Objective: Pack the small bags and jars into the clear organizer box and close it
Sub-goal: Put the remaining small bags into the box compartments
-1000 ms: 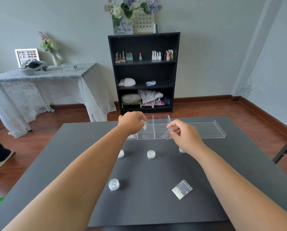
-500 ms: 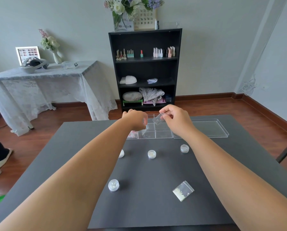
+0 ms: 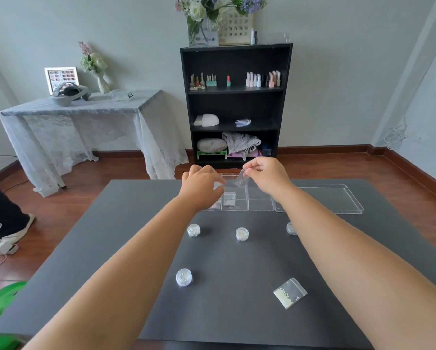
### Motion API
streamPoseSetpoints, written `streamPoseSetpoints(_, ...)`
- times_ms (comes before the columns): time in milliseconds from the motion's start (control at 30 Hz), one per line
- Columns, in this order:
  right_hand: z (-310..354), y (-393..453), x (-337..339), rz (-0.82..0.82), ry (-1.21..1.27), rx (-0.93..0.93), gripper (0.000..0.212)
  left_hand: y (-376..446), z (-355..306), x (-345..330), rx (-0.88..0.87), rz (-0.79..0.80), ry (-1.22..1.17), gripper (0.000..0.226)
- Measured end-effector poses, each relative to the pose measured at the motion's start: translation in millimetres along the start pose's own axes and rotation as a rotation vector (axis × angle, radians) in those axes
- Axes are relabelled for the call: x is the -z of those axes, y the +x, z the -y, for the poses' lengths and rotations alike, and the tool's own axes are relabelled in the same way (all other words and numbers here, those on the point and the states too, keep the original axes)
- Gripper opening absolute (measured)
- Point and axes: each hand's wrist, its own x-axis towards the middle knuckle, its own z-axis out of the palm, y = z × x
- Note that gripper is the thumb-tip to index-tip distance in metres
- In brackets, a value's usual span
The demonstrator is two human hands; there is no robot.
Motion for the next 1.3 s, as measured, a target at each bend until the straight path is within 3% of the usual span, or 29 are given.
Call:
streamPoseSetpoints(233,9,7,-27,0.224,-0.327,-0.002,0.021,-30,1,-22,-0.005,-0.176,-0.207,0.024)
streamPoseSetpoints(367,8,6,-31,0.283,-0.425,-0.027,0.024,-34,-3,-25,-0.020,-0.165,-0.210,0.024)
streamPoseSetpoints(633,-2,-10,-18,0.190,-0.394,0.110,0.025,-40,-5,-25,0.012,-0.117,-0.249,0.030)
streamPoseSetpoints(767,-5,-45,8,0.134,-0.290,0.165,0.015,-41,-5,-26,0.024,-0.100,-0.217,0.033)
streamPoseSetpoints(867,-8,-86,39,0.320,-0.291,0.009,0.007,-41,-4,-27,0.036,-0.090,-0.219,0.033)
streamPoseSetpoints(967,-14,-123,65,0.711,-0.390,-0.208,0.034,-42,-5,-28,0.036,-0.091,-0.218,0.033)
streamPoseSetpoints(1033,-18,-141,73,0.851,-0.437,-0.232,0.043,-42,-5,-27,0.033,-0.100,-0.221,0.033)
streamPoseSetpoints(1300,-26,-154,72,0.809,-0.526,-0.138,0.031,-44,-8,-25,0.065,-0.105,-0.248,0.032)
